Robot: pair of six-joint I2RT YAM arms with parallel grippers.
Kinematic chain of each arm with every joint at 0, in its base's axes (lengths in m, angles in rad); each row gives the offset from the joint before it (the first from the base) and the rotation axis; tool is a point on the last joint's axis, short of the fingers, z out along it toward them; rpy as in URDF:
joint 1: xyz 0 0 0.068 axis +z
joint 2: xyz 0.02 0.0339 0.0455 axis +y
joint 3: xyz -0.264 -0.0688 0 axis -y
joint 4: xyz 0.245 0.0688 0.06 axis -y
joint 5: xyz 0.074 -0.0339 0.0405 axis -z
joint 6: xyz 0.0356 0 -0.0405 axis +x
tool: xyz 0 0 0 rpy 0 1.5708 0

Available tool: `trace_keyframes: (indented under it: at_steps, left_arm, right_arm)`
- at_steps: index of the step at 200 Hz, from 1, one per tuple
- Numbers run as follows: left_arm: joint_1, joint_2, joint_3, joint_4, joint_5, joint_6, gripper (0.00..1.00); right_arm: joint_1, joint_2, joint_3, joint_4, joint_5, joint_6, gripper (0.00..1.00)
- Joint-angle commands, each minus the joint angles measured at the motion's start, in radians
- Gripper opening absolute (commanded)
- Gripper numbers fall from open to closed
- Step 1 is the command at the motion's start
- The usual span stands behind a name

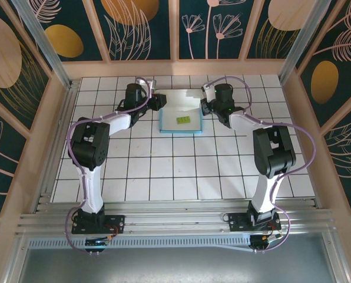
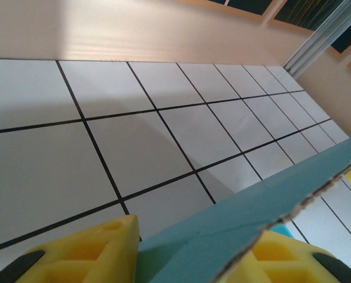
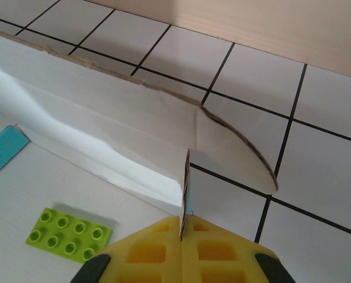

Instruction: Fold the paper box

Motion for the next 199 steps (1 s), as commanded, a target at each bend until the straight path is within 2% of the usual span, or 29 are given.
trace_keyframes:
  at_steps: [1,43,119,199]
  left_arm:
    - [-0.040,-0.046,-0.050,0.099,0.060,-0.100,0.39]
    - [-0.042,-0.062,-0.098,0.116,0.050,-0.178,0.39]
    - [-0.065,-0.109,-0.251,0.256,0.028,-0.364,0.40]
    - [-0.076,-0.123,-0.332,0.350,0.062,-0.523,0.41]
  right_arm:
    - [0.037,-0.031,-0.037,0.017,-0.003,0.069,0.01]
    - [0.043,-0.054,-0.080,0.028,0.001,0.144,0.02]
    - [0.080,-0.093,-0.193,0.107,0.008,0.201,0.03]
    - [0.106,-0.146,-0.311,0.163,0.025,0.201,0.03]
